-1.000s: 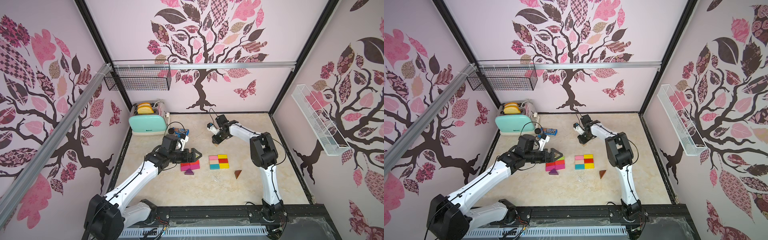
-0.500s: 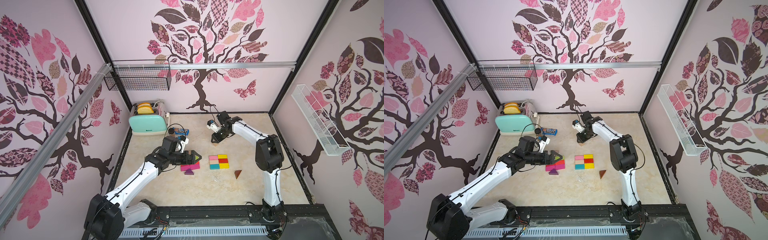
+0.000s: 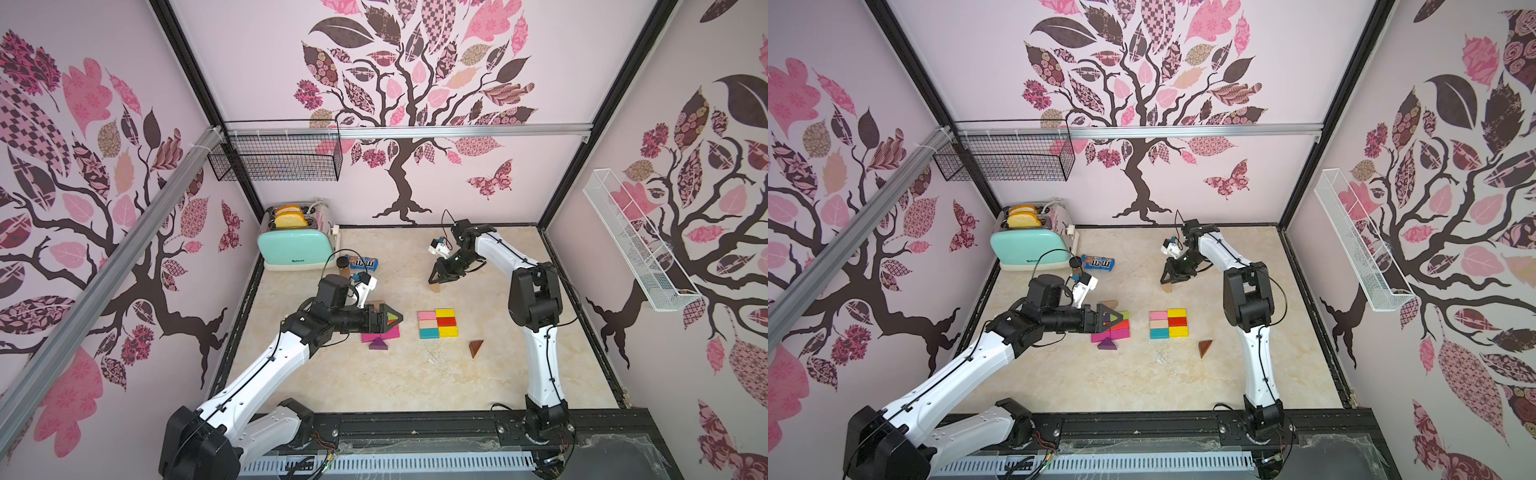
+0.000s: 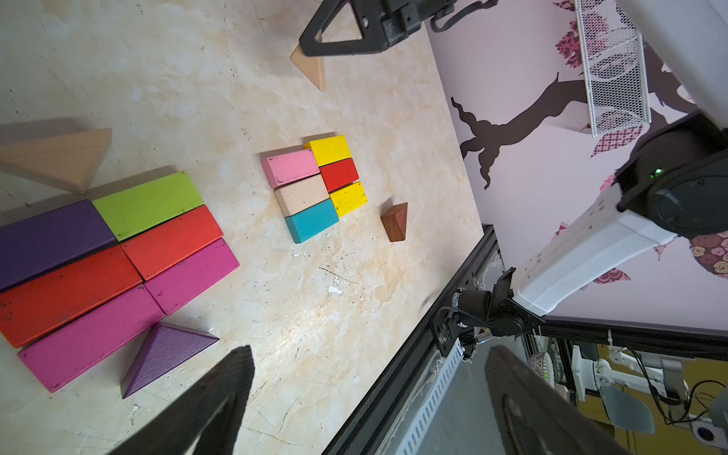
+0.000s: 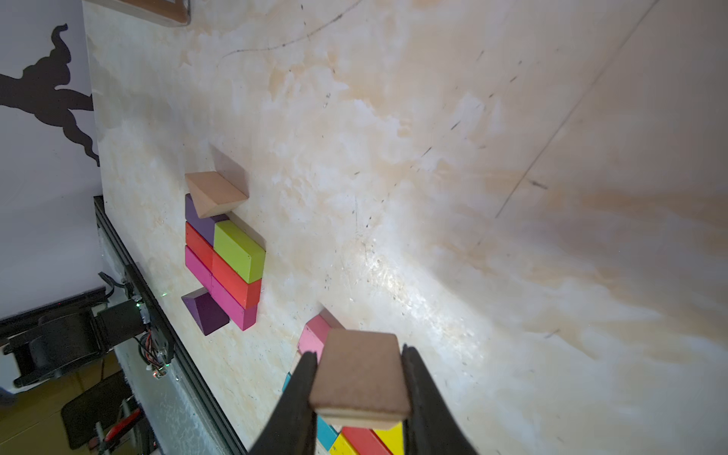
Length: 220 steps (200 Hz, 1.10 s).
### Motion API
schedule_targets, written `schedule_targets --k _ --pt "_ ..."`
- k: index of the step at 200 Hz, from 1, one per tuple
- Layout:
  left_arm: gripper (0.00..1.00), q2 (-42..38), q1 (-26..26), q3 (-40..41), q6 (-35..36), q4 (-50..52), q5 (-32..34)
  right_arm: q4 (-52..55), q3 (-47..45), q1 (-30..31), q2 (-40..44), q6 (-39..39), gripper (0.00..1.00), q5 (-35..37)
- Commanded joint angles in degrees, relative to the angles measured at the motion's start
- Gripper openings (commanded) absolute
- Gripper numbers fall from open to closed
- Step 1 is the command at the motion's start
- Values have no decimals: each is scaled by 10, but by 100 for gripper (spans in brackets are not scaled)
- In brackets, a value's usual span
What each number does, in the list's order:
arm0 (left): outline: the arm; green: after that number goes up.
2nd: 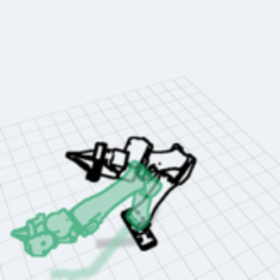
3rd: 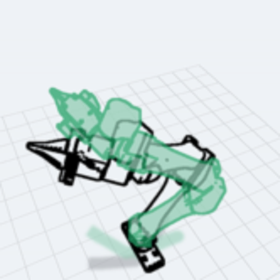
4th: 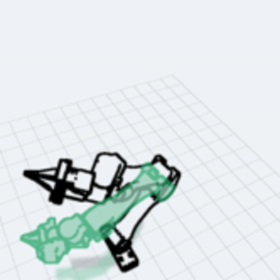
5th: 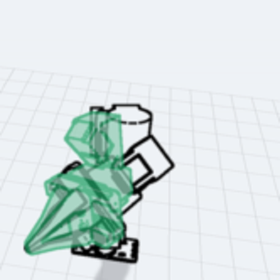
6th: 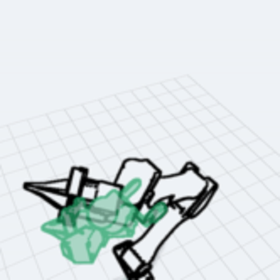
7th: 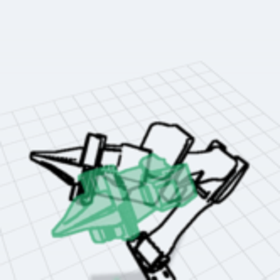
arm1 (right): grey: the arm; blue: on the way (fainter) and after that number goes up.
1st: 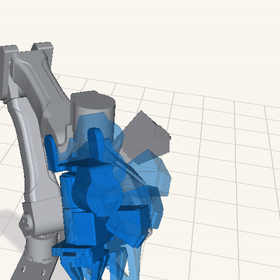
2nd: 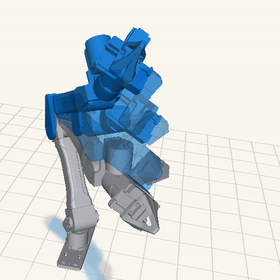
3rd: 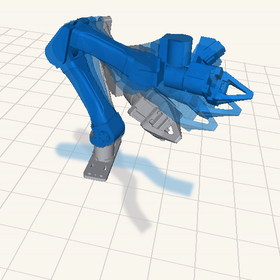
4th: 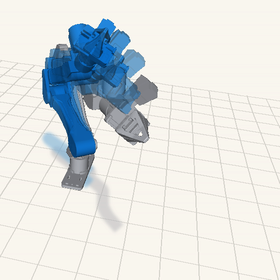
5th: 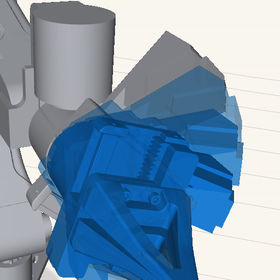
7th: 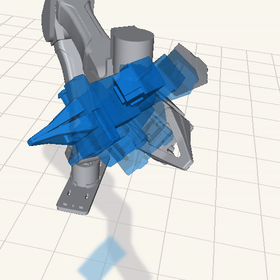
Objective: Assemble a piece of candy with building blocks
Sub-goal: Adjust the building block at the center of the board.
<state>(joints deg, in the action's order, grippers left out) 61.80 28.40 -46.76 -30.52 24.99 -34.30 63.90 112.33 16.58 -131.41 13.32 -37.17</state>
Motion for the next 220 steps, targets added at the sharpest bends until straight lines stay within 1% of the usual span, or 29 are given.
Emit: schedule_targets --k 1,59,102,146,158,188,220 --pt "96 -6 -3 2 13 -1 -9 1 9 5 -14 -13 16 -38" --pt "96 -7 -3 7 13 -1 -13 -20 6 -8 -56 -25 18 -93" --pt "96 -2 -3 9 11 -8 -14 -33 -7 -12 -77 -32 20 -97" --pt "96 3 -3 15 8 -15 -15 -60 -33 -18 -75 -43 21 -91" --pt "96 3 -3 16 7 -16 -16 -61 -36 -21 -75 -45 22 -89" --pt "96 6 -3 17 8 -19 -19 -76 -55 -28 -68 -54 30 -85" --pt "96 7 -3 16 6 -24 -22 -86 -67 -36 -61 -59 31 -76"
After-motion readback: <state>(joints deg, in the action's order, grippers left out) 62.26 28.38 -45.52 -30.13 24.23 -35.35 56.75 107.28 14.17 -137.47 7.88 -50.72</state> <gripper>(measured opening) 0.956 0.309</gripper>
